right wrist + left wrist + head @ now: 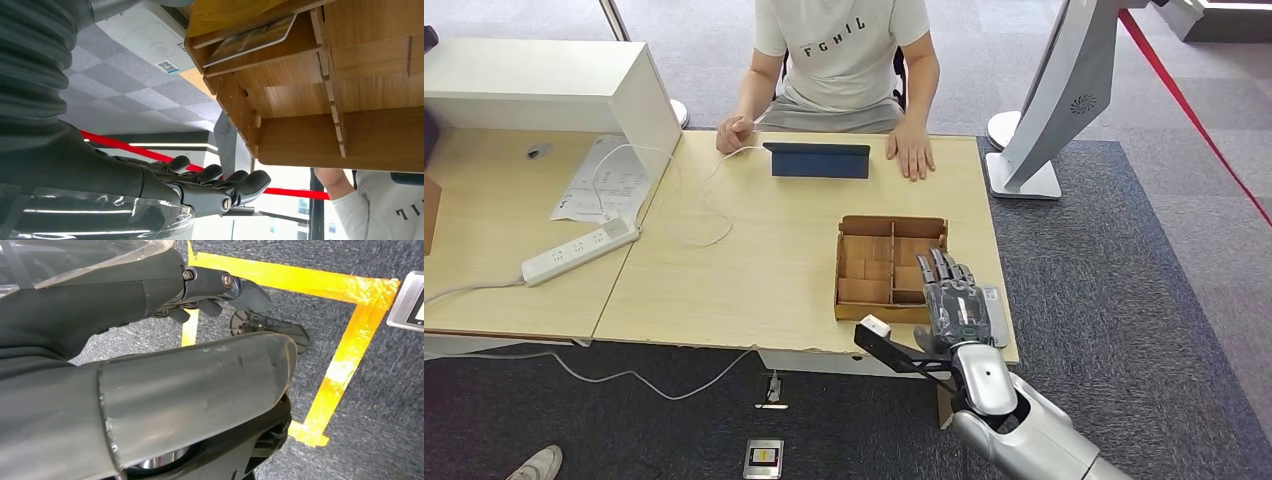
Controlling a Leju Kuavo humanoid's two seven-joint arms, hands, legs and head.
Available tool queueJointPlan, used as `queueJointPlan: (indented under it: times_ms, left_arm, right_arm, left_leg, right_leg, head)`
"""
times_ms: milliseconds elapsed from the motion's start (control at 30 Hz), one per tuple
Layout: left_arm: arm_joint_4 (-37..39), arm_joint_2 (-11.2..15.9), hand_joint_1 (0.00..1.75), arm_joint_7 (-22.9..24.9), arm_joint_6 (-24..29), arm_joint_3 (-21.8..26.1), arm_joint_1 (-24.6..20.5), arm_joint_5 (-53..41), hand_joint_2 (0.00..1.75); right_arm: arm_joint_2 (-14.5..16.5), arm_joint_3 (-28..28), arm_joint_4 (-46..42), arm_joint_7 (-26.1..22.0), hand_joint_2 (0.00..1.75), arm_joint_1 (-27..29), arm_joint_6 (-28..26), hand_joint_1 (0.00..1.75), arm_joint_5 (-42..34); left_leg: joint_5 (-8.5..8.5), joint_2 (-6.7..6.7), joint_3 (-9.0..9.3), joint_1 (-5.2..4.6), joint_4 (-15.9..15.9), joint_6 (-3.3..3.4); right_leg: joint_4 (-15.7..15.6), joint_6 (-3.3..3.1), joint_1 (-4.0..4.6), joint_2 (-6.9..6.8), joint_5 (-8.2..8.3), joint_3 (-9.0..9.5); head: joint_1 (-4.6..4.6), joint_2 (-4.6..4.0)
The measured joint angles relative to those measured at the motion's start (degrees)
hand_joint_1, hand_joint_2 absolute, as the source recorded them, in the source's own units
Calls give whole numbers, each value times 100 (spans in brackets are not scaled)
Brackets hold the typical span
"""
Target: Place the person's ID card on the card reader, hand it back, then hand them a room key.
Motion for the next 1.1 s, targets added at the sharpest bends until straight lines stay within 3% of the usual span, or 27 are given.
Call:
queueJointPlan:
  times_ms: [1100]
  left_arm:
    - [2,5,0,28,-1,0,-3,-81,0]
  right_arm:
    - [49,28,157,-163,175,94,104,0,1]
  left_leg:
    - [0,0,0,0,0,0]
  right_leg:
    - [0,0,0,0,0,2]
  head:
    - [1,0]
